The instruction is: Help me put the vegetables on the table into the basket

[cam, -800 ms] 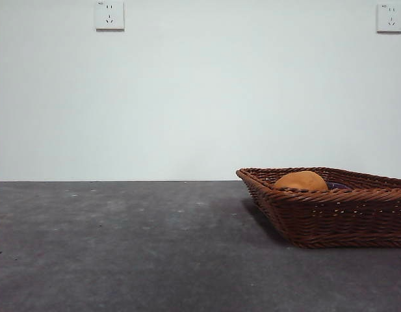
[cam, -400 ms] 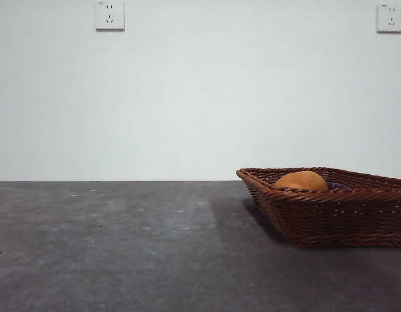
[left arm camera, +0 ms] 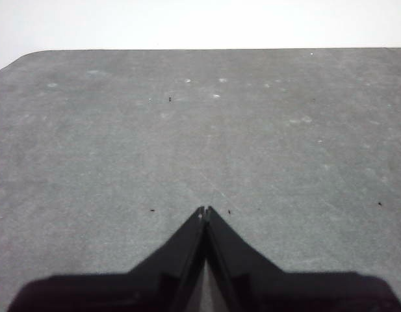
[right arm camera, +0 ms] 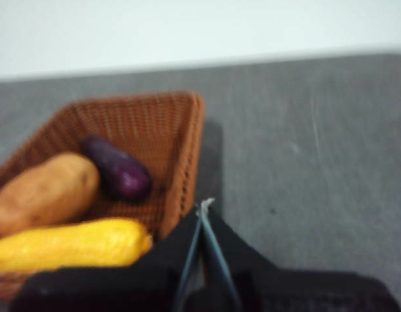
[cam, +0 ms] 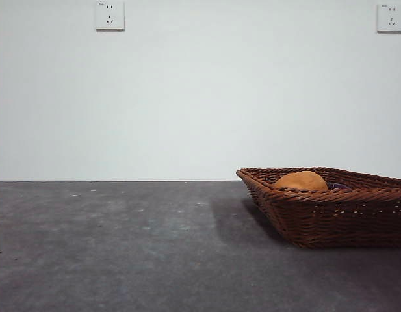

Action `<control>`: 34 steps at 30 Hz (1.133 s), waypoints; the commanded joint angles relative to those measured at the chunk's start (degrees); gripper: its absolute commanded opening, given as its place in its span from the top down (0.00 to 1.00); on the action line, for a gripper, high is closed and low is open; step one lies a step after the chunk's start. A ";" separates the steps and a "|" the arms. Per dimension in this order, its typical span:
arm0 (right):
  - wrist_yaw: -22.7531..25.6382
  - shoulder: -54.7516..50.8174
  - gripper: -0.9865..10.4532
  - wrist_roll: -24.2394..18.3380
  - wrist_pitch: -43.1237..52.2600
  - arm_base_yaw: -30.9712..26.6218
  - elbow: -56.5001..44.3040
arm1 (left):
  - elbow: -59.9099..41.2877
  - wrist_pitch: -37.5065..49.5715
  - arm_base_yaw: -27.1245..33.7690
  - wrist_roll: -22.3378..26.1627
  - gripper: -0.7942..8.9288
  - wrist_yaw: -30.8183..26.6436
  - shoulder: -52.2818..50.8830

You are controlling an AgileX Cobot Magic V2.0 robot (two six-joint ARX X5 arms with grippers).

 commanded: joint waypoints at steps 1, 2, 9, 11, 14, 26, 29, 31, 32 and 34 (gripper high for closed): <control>0.87 -0.24 0.91 0.79 0.07 0.04 -0.55 | -0.57 0.50 0.17 -0.26 0.92 0.15 0.09; 1.25 -0.24 0.91 0.81 -0.02 0.04 -0.57 | -0.57 0.46 0.17 -0.26 0.92 0.15 0.24; 1.40 -0.24 0.91 0.96 -0.07 0.04 -0.57 | -0.57 0.33 0.17 -0.26 0.92 0.15 0.35; 1.42 -0.24 0.91 0.94 -0.07 0.04 -0.55 | -0.57 0.33 0.17 -0.26 0.92 0.15 0.35; 1.40 -0.24 0.91 0.96 -0.09 0.04 -0.55 | -0.57 0.33 0.17 -0.26 0.92 0.15 0.35; 1.42 -0.17 0.91 0.96 -0.09 0.04 -0.52 | -0.57 0.33 0.17 -0.26 0.92 0.15 0.35; 1.42 -0.17 0.91 0.94 -0.09 0.04 -0.52 | -0.57 0.33 0.17 -0.26 0.92 0.15 0.35; 1.42 -0.17 0.91 0.96 -0.09 0.04 -0.52 | -0.57 0.33 0.17 -0.26 0.92 0.15 0.35; 1.42 -0.17 0.91 0.96 -0.09 0.04 -0.52 | -0.57 0.33 0.17 -0.26 0.92 0.13 0.35; 1.42 -0.17 0.91 0.94 -0.09 0.04 -0.52 | -0.57 0.33 0.17 -0.26 0.92 0.13 0.35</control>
